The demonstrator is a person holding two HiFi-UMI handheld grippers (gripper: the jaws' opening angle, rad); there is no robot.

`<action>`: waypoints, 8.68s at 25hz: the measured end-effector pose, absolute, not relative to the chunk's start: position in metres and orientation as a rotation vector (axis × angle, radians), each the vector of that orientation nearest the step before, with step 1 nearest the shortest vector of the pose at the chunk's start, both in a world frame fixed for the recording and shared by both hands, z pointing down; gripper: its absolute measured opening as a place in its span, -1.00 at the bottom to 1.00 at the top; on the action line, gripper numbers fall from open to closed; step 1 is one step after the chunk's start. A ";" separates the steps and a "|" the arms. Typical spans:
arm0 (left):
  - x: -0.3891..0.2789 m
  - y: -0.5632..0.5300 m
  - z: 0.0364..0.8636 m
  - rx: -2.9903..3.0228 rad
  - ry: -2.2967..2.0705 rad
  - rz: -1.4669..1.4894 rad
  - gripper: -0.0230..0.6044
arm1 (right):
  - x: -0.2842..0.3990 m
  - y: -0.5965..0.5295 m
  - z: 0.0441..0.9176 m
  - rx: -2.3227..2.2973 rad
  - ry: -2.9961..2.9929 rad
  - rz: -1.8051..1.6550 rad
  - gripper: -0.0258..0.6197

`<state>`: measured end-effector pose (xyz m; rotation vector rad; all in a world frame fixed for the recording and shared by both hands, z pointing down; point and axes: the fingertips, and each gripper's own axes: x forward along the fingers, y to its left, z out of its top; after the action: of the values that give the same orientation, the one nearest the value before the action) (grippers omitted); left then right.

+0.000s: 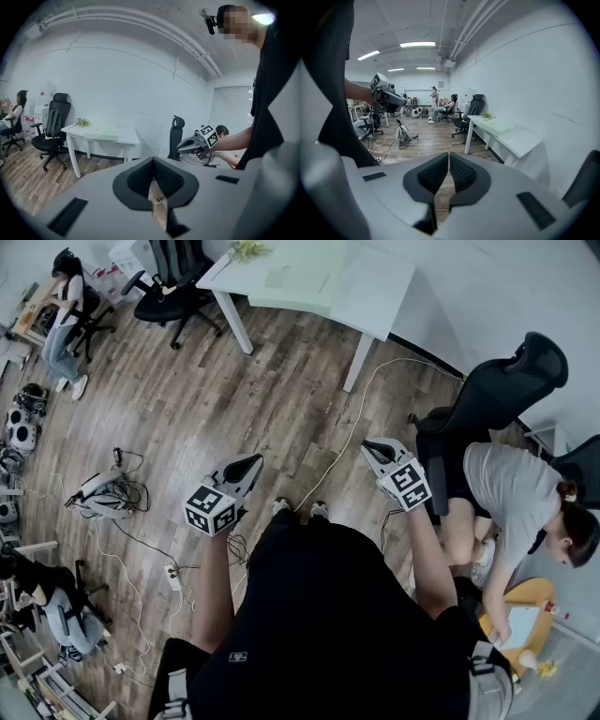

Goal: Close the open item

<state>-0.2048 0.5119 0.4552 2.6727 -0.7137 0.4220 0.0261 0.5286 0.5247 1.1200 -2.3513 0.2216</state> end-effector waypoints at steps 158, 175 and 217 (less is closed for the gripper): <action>-0.049 -0.088 0.662 2.304 -0.457 0.803 -0.91 | 0.268 -0.282 0.639 1.153 -2.105 0.574 -0.89; -0.051 -0.109 0.678 2.117 -0.569 0.724 -0.91 | 0.293 -0.381 0.716 1.245 -2.045 0.770 -0.89; -0.039 -0.140 0.685 2.111 -0.601 0.773 -0.91 | 0.325 -0.490 0.650 1.355 -2.517 1.324 -0.18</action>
<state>-0.0390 -0.1400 0.6853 2.1115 -0.6009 0.7729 0.3255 -0.4895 0.6498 1.3549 -2.5167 1.3241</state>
